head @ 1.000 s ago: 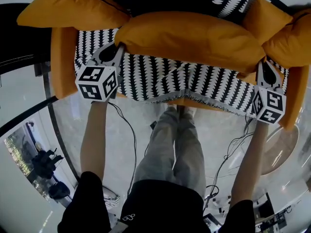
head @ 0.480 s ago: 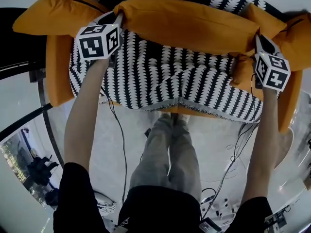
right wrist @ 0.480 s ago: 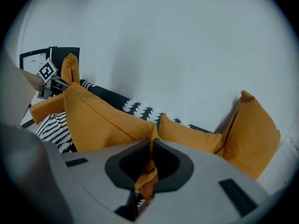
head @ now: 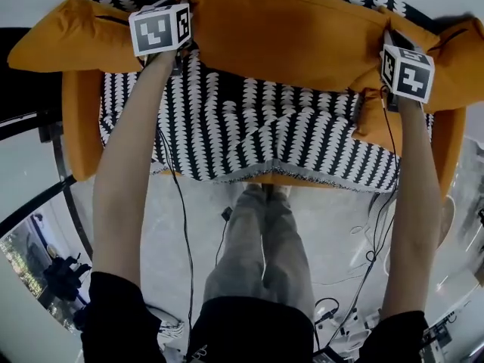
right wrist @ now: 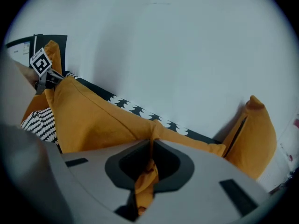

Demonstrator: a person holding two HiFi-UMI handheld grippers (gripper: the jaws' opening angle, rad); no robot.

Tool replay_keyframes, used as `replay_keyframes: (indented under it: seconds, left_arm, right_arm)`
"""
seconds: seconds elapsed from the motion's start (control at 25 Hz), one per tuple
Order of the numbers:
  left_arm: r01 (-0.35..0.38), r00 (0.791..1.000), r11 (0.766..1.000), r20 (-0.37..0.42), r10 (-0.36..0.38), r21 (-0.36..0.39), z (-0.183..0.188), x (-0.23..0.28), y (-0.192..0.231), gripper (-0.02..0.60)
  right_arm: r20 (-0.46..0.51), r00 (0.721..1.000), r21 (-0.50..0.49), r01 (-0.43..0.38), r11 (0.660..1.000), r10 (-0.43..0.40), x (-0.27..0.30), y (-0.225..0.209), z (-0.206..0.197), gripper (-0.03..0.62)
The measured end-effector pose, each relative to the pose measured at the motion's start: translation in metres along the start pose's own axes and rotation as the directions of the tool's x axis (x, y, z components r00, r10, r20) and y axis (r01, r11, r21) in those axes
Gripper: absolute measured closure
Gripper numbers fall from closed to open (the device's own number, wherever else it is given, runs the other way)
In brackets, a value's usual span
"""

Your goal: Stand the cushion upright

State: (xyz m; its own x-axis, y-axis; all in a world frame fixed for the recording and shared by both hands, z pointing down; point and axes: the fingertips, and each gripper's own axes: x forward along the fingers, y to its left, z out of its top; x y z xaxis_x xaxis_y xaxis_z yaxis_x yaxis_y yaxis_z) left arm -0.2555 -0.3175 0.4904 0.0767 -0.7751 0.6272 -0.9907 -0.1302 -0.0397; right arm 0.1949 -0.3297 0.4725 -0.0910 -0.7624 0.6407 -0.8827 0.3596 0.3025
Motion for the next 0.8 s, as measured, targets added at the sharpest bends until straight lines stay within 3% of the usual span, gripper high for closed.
replay_keyframes:
  seconds: [0.32,0.44,0.56,0.72,0.8]
  left_arm:
    - [0.000,1.000,1.000,0.019,0.000,0.001,0.000,-0.015,0.004,0.529]
    - [0.042,0.998,0.998,0.047,-0.040,-0.039,0.007,-0.045,0.007,0.459]
    - [0.071,0.991,0.993,0.120,-0.060,-0.093,0.018,-0.078,0.002,0.446]
    - [0.132,0.970,0.981,0.221,-0.099,-0.141,0.019,-0.131,-0.026,0.446]
    - [0.181,0.954,0.975,0.262,-0.143,-0.126,0.018,-0.164,-0.053,0.449]
  right_arm:
    - [0.026,1.000,0.036,0.013,0.999,-0.014,-0.010,-0.012,-0.008,0.568]
    - [0.060,0.998,0.080,-0.013,0.997,0.008,-0.033,-0.019,-0.001,0.507]
    - [0.114,0.993,0.134,-0.028,0.991,0.012,-0.063,-0.030,0.012,0.450]
    - [0.188,0.981,0.150,-0.070,0.986,0.041,-0.104,-0.013,0.014,0.451]
    - [0.220,0.973,0.177,-0.116,0.977,0.075,-0.132,0.000,0.015,0.493]
